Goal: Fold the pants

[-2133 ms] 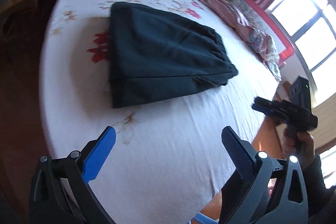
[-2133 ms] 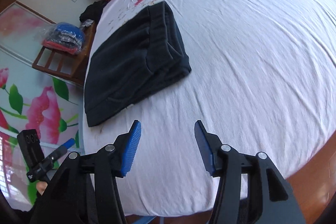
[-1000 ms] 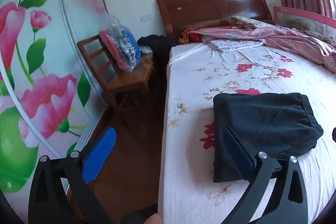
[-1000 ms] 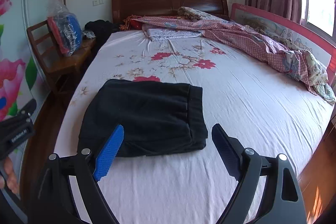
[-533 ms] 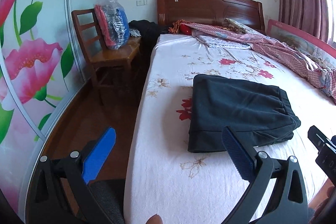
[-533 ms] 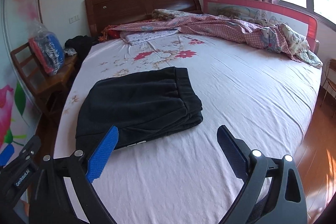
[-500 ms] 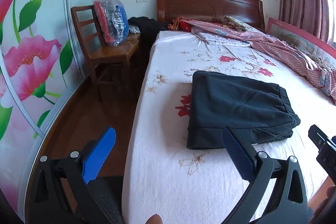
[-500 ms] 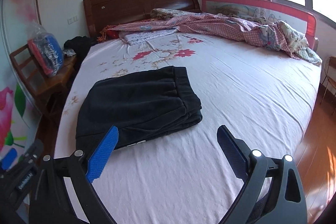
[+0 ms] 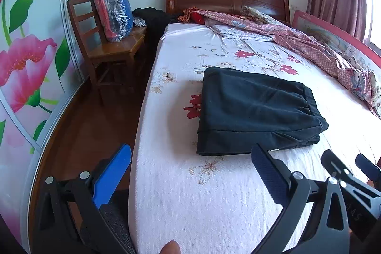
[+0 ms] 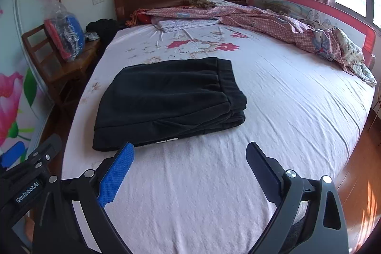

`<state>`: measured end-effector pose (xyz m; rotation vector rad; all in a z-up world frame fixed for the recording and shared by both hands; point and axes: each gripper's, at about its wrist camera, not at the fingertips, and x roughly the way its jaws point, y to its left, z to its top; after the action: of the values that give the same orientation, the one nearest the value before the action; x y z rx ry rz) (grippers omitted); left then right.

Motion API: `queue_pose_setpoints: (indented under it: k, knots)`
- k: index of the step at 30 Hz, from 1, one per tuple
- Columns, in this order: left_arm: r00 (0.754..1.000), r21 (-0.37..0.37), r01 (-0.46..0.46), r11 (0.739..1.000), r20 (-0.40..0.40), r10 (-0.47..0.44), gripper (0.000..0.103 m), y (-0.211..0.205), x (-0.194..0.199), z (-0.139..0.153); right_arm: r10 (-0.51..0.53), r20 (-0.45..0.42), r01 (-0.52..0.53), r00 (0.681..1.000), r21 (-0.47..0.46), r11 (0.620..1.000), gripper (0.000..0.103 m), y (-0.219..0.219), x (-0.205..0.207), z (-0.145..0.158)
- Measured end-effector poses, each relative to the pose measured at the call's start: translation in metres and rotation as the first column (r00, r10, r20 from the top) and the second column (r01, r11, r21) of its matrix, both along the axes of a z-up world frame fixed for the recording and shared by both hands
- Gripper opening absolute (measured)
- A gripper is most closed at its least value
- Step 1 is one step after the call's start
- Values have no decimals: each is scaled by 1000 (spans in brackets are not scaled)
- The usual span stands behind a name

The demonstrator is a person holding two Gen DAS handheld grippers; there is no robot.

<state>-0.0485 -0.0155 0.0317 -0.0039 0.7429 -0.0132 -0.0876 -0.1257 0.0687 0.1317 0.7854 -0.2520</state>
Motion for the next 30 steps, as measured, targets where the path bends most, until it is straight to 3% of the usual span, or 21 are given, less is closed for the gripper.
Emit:
queue_pose_setpoints:
  k: [8,13,21,30]
  knots:
    - [999,-10,12,1000,-47,-12,101,1,5,-5,-34,-32,35,999,43,998,94,-12,2,-8]
    - [999,39,-2,999,-39,4,101,-3,3,-8,-32,-39,35,999,69,997,94,-12,3,-5]
    - [1000,91,-17,996,-15,19,101,-5,0,-8,-41,-43,43,998,32,999,94,-10,1,0]
    - [1000,61,-13,998,-27,14,101,1,1,-8,-40,-46,43,998,66,997,94,-14,1,-1]
